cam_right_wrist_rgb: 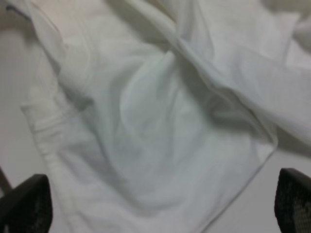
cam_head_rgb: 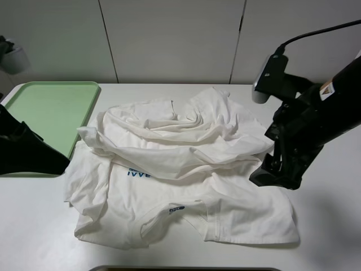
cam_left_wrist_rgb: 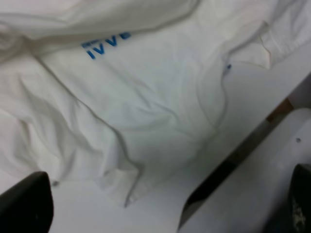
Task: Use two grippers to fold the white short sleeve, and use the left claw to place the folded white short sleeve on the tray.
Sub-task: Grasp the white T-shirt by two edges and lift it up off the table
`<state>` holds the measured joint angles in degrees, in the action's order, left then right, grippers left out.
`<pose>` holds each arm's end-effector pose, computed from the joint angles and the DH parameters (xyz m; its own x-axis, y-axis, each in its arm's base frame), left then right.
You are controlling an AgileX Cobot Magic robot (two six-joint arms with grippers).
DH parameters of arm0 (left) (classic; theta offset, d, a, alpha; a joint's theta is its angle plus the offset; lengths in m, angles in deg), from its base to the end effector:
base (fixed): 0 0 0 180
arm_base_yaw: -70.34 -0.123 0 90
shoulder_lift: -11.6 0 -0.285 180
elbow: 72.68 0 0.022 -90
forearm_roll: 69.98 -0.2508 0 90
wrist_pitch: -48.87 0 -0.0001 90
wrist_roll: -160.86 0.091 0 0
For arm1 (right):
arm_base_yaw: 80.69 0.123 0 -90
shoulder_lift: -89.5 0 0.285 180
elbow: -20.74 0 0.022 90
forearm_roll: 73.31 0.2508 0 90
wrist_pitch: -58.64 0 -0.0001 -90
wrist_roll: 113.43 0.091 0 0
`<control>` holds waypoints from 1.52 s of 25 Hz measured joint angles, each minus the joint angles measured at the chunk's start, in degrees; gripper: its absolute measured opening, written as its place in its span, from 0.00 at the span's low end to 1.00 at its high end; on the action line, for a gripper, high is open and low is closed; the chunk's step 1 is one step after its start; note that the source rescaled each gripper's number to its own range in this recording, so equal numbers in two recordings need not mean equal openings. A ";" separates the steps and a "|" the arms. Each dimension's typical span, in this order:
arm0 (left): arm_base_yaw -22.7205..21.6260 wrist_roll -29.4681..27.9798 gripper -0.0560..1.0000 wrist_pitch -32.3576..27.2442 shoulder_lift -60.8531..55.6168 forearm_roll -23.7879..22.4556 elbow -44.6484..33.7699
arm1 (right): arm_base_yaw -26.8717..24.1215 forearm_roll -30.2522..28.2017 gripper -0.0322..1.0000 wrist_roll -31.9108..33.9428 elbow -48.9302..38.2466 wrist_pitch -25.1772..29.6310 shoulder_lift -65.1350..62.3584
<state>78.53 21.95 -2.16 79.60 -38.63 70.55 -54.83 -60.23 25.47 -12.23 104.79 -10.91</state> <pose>0.1741 -0.0623 0.2715 -0.7044 0.4193 -0.5727 0.6015 0.7810 -0.1681 0.1934 0.1103 0.2442 -0.4508 -0.7988 -0.3985 -0.8533 0.5166 -0.0703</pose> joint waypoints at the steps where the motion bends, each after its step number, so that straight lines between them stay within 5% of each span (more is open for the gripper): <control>1: 0.00 -0.15 0.96 -0.27 -0.01 0.05 0.00 | 1.45 -1.29 1.00 -0.05 0.00 -1.08 1.32; 7: 0.00 -1.94 0.96 -5.83 -0.01 -0.07 0.00 | 7.36 -8.45 1.00 -0.27 0.00 -7.46 7.82; 13: 0.00 -6.08 0.96 -9.52 -0.01 -3.73 0.00 | 7.63 -13.09 1.00 -0.23 0.00 -12.89 12.52; 38: 0.00 -6.26 0.96 -9.52 -0.01 -3.88 0.00 | 7.63 -14.21 1.00 -0.23 0.06 -33.29 30.69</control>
<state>78.53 15.69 -11.68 79.59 -42.51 70.55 -47.19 -74.43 25.24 -12.17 71.50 19.78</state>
